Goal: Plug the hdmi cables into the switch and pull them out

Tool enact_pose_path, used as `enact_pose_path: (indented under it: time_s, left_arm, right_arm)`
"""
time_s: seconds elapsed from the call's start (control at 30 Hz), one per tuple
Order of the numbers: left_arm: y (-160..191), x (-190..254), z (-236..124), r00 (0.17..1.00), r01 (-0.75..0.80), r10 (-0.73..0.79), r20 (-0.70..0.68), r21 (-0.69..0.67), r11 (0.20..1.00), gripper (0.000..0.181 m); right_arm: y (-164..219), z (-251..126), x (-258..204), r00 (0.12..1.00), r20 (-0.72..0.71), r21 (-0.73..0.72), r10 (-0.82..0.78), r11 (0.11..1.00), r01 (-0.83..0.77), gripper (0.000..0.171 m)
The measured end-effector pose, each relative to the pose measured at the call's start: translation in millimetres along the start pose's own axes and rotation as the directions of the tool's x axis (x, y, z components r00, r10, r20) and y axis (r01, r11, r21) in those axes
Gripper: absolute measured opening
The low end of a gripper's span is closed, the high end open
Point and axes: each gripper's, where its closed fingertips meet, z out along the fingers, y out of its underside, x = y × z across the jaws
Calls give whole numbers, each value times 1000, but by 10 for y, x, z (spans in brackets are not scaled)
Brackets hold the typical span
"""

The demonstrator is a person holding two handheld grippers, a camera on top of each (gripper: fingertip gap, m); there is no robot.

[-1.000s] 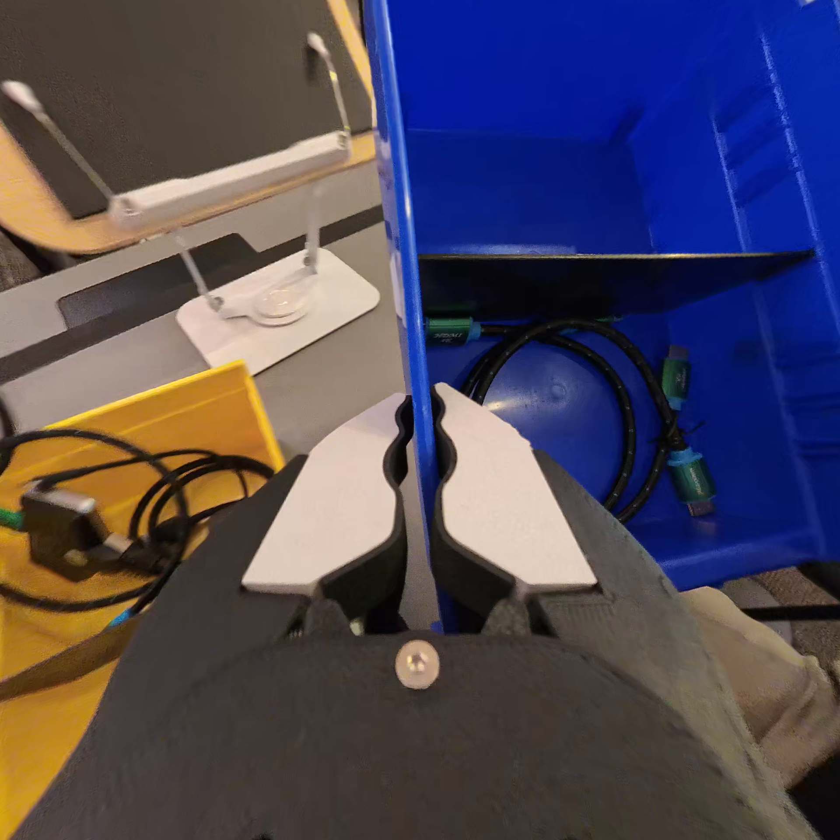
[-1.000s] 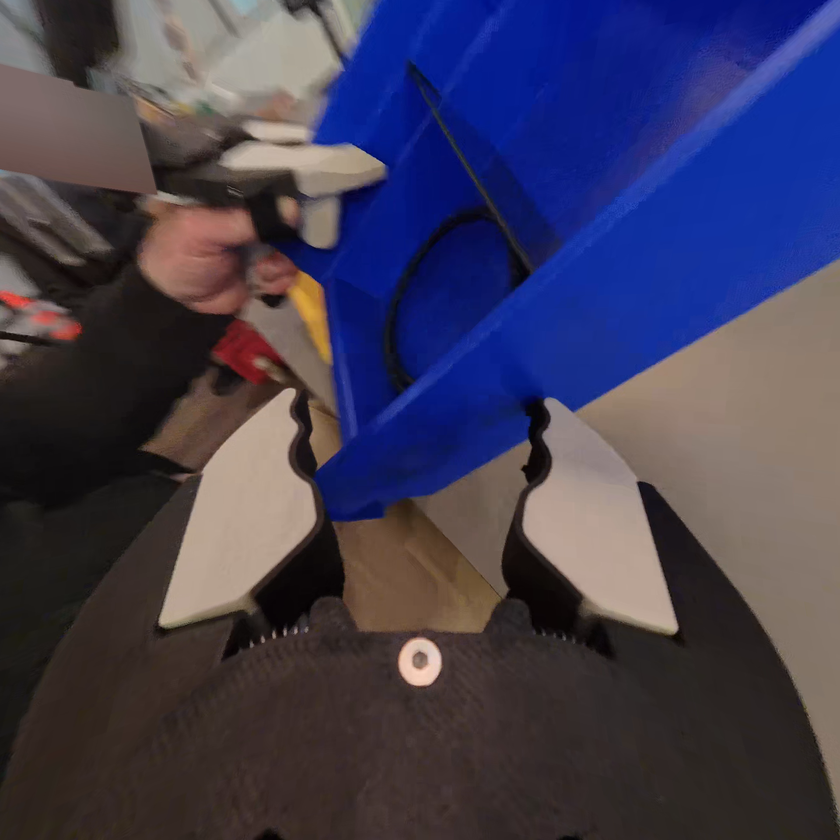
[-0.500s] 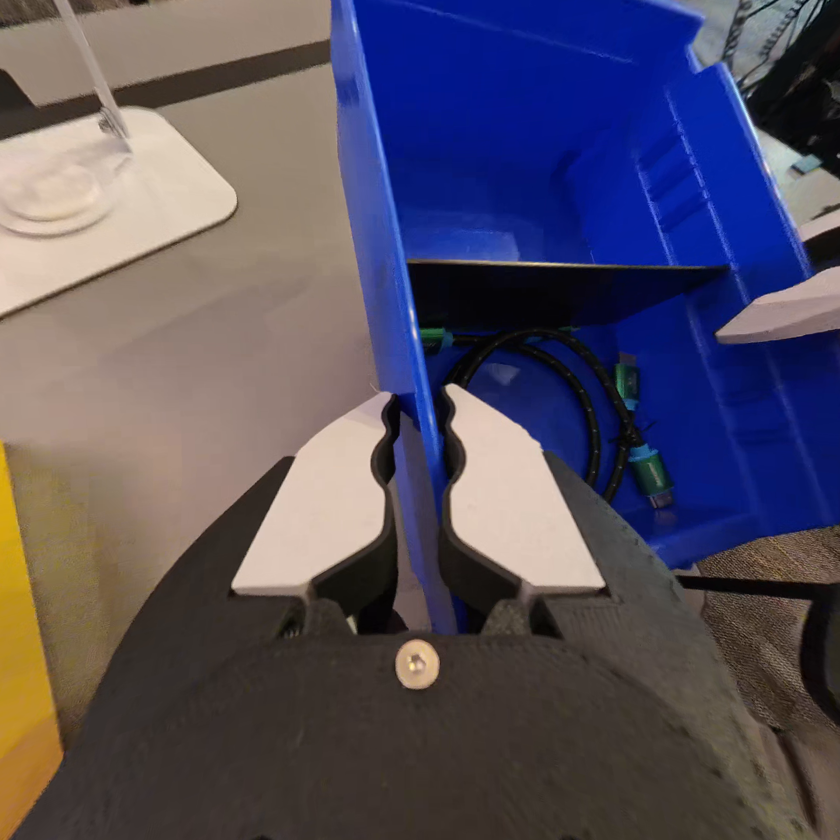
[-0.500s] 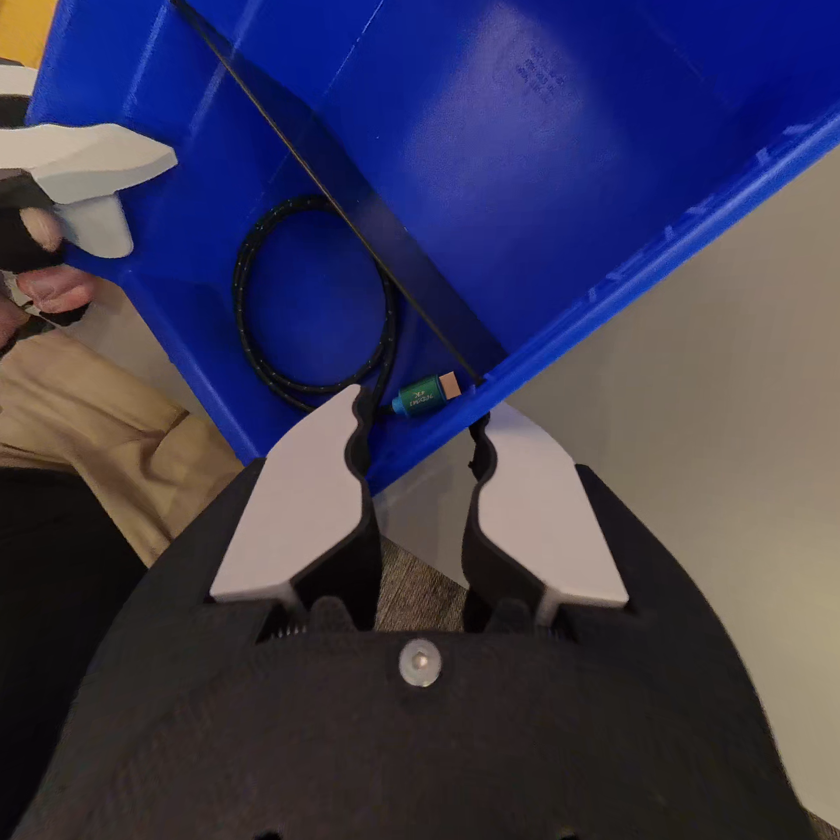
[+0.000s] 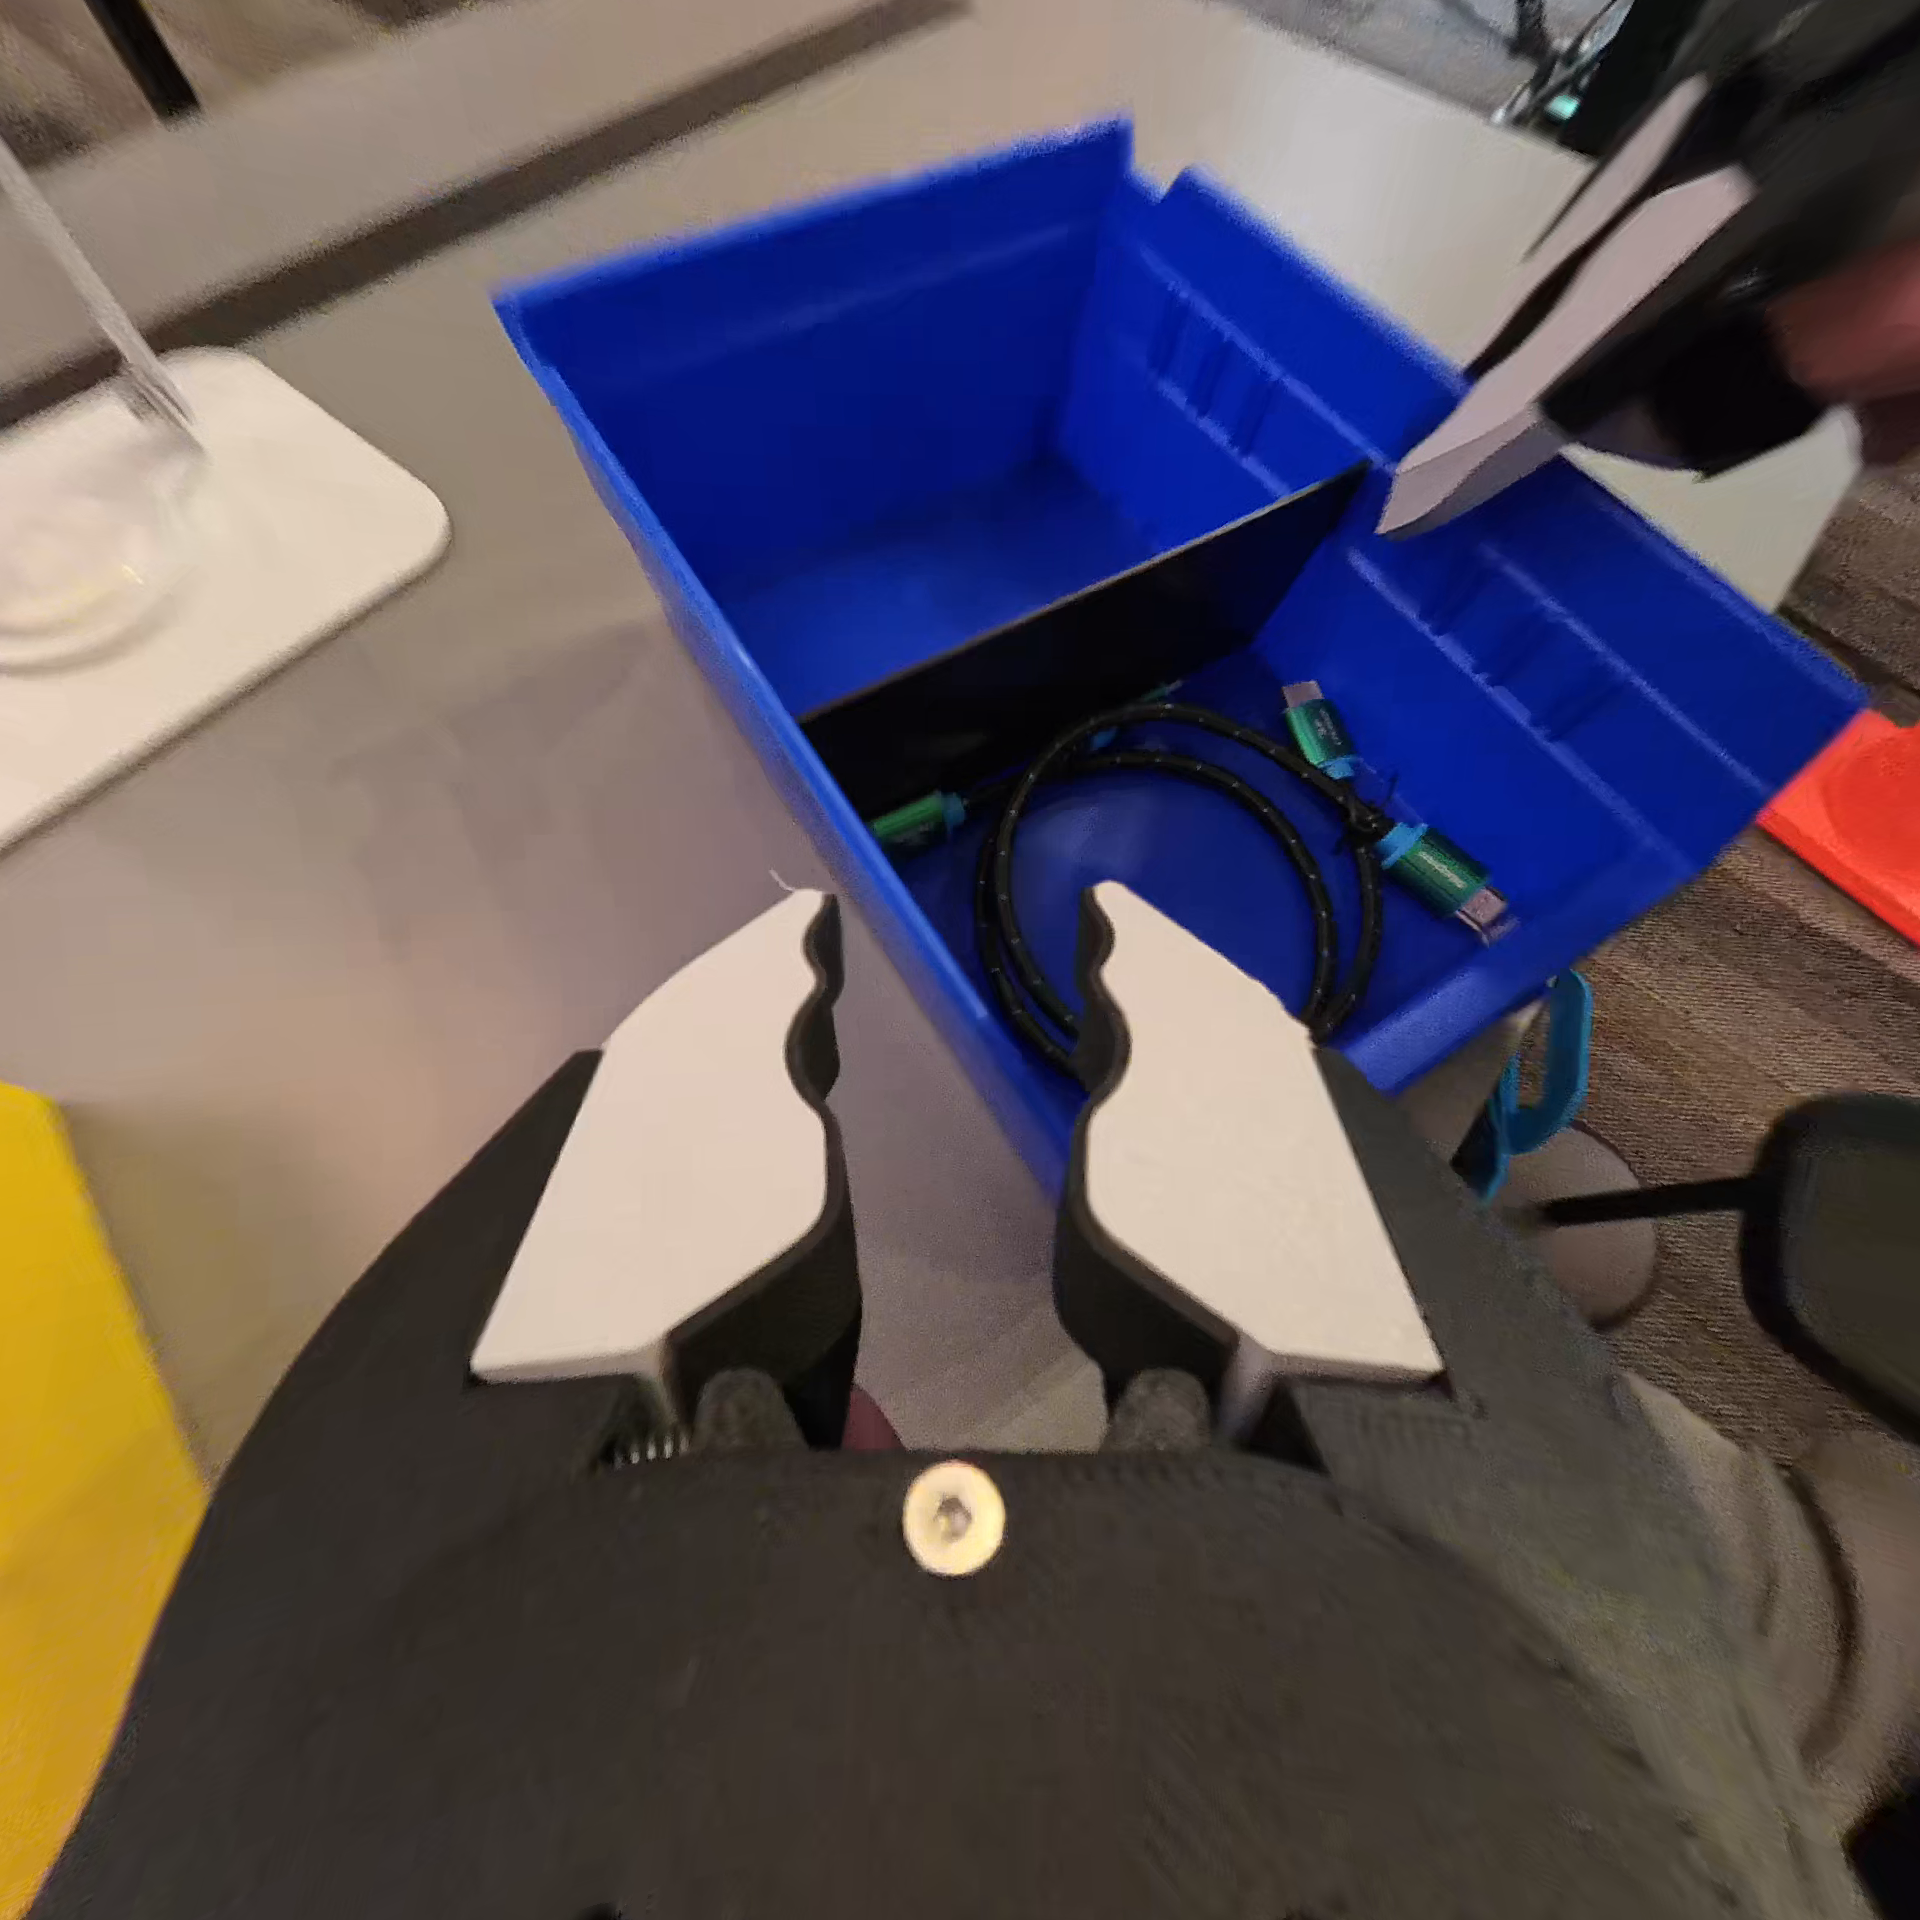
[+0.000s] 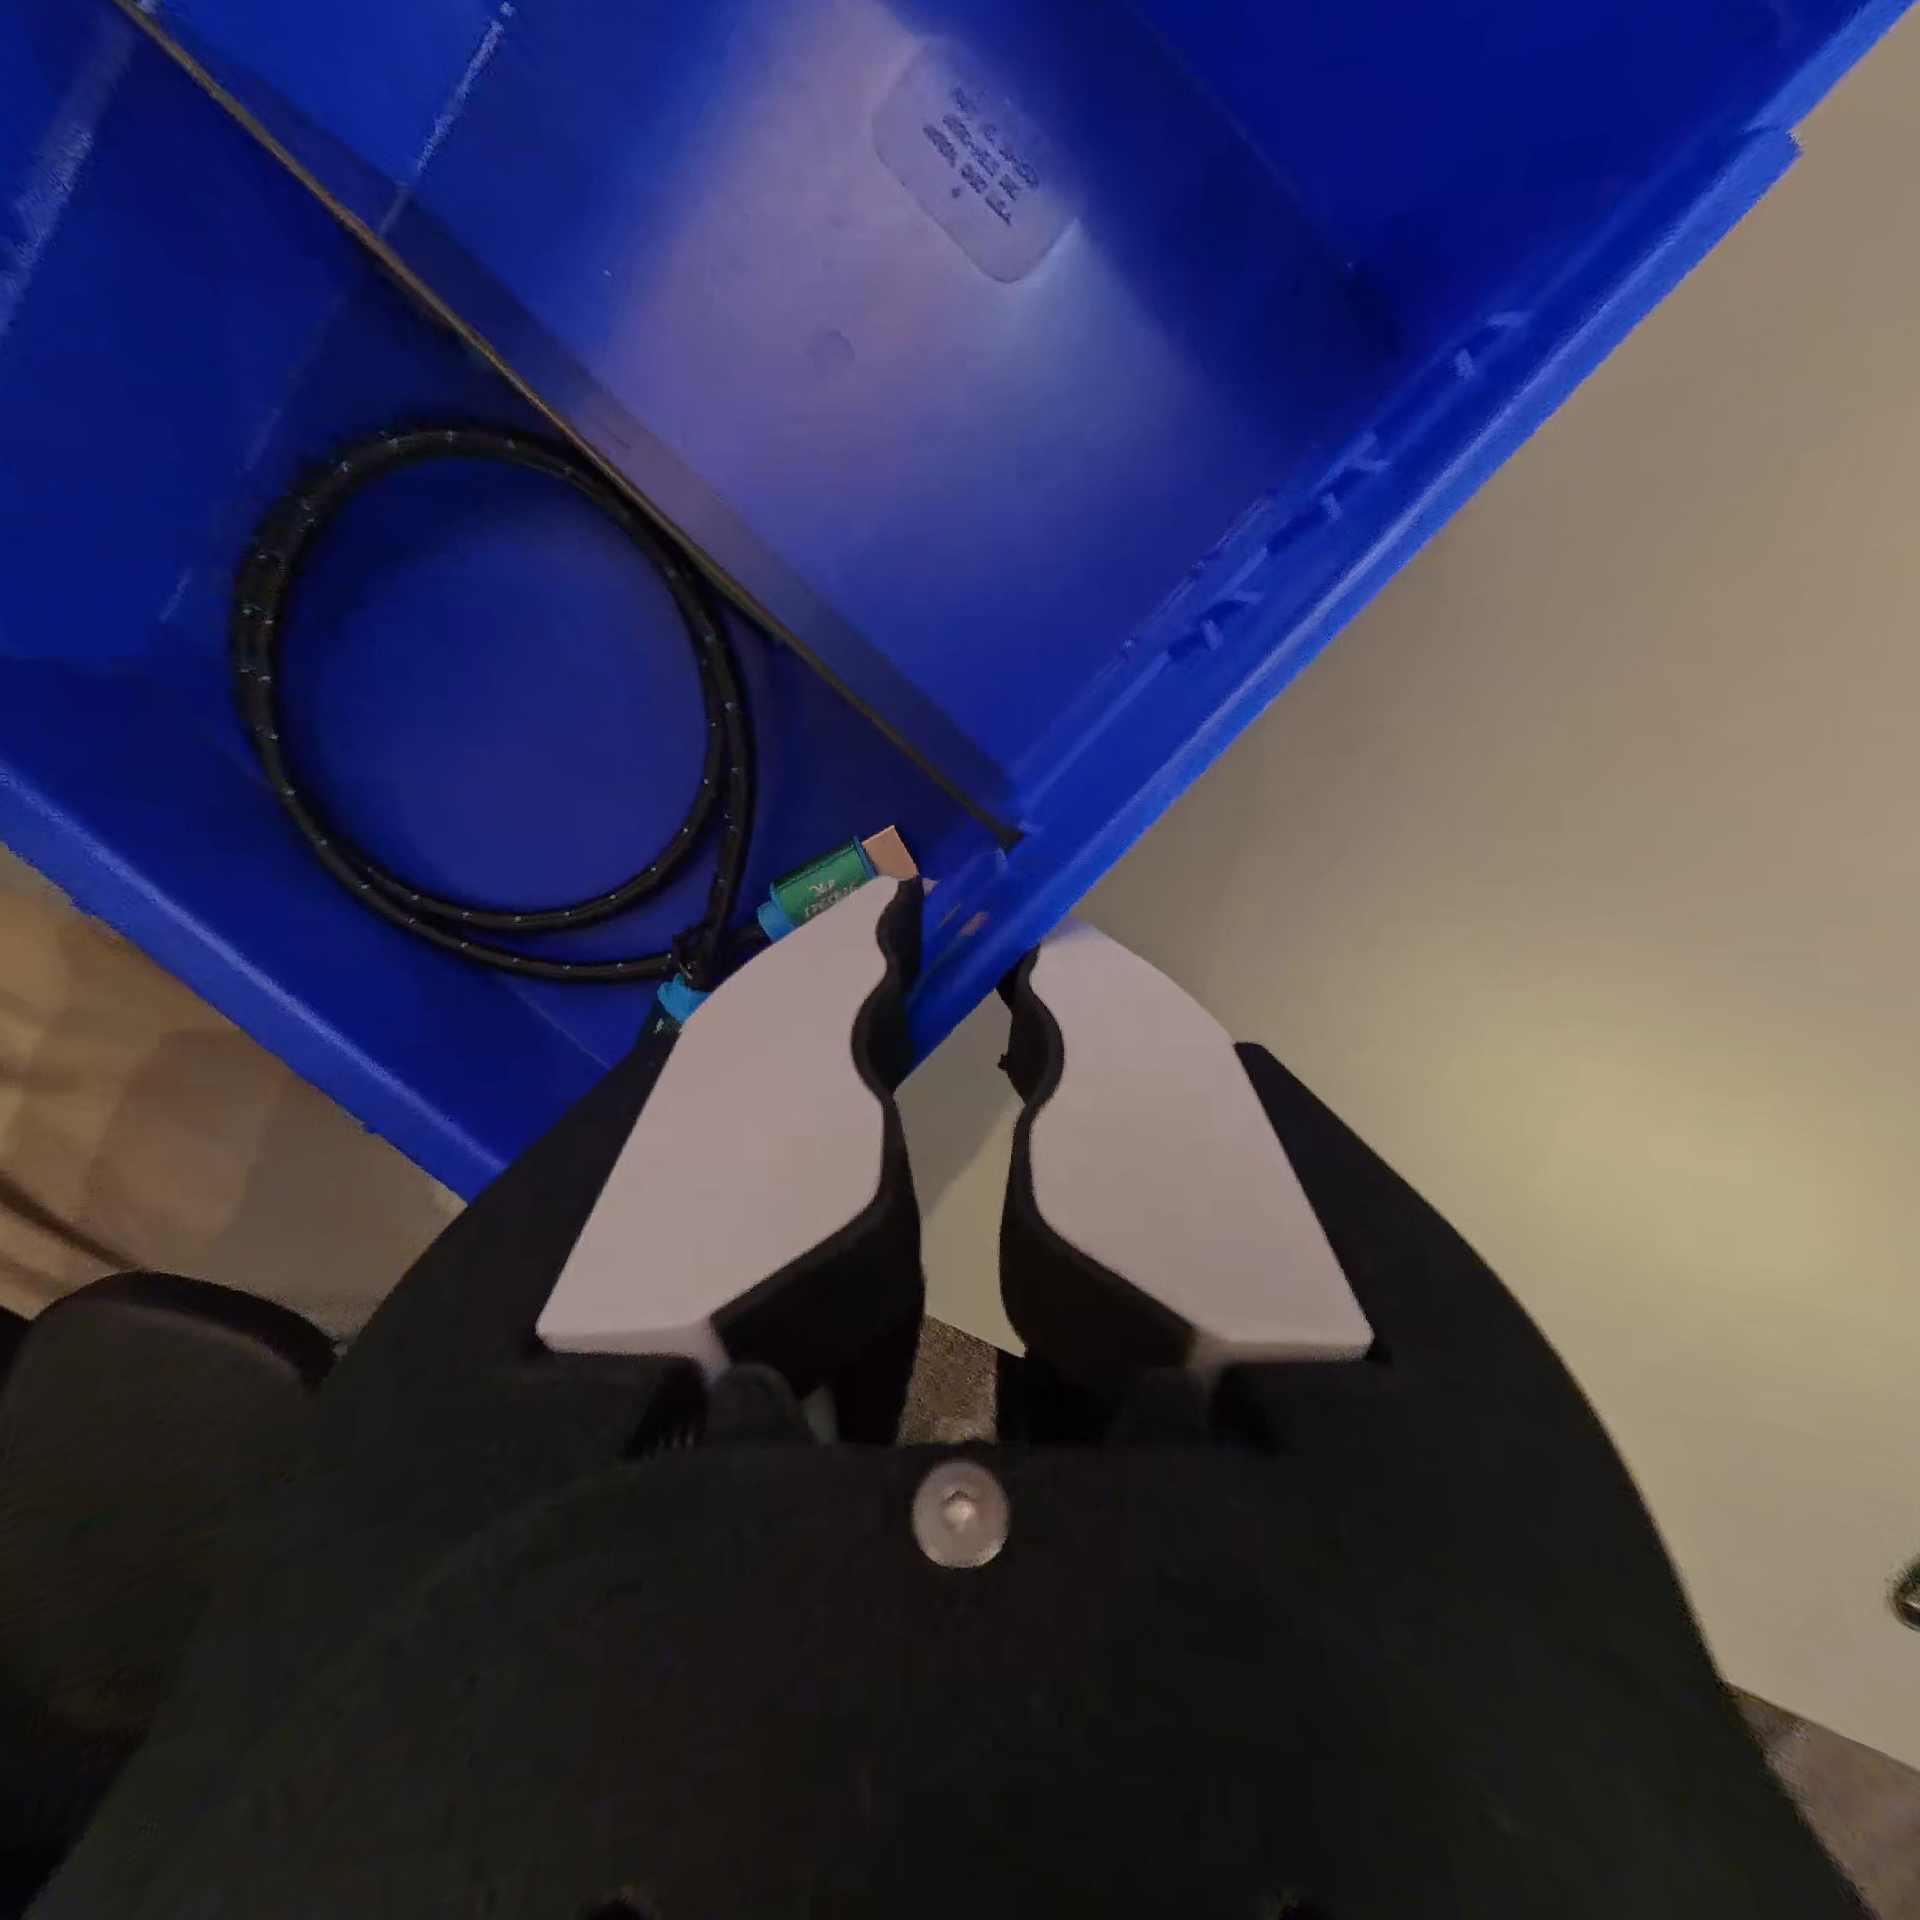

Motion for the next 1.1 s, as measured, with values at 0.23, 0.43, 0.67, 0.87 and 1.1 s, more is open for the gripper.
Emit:
enact_pose_path:
  time_s: [0.23,0.43,0.67,0.87,1.1]
  left_arm:
    - [-157,-1052,-1070,917,-204,171,361,54,978,39]
    - [585,-2484,-1944,692,-146,259,674,-220,964,50]
    - [1463,-3105,-2458,624,66,247,742,-365,929,55]
    - [1636,-3118,-2373,656,94,242,715,-396,914,44]
    - [1650,-3145,-2388,645,96,228,729,-374,923,41]
  right_arm:
    - [-38,-5,245,998,-51,-49,-26,999,24,10]
    - [-61,-13,403,996,-78,-55,-49,997,45,10]
    - [-78,-16,485,991,-116,-76,-73,995,64,11]
    - [-86,-15,504,990,-122,-77,-67,995,57,11]
    - [-88,-14,507,991,-117,-70,-64,996,56,11]
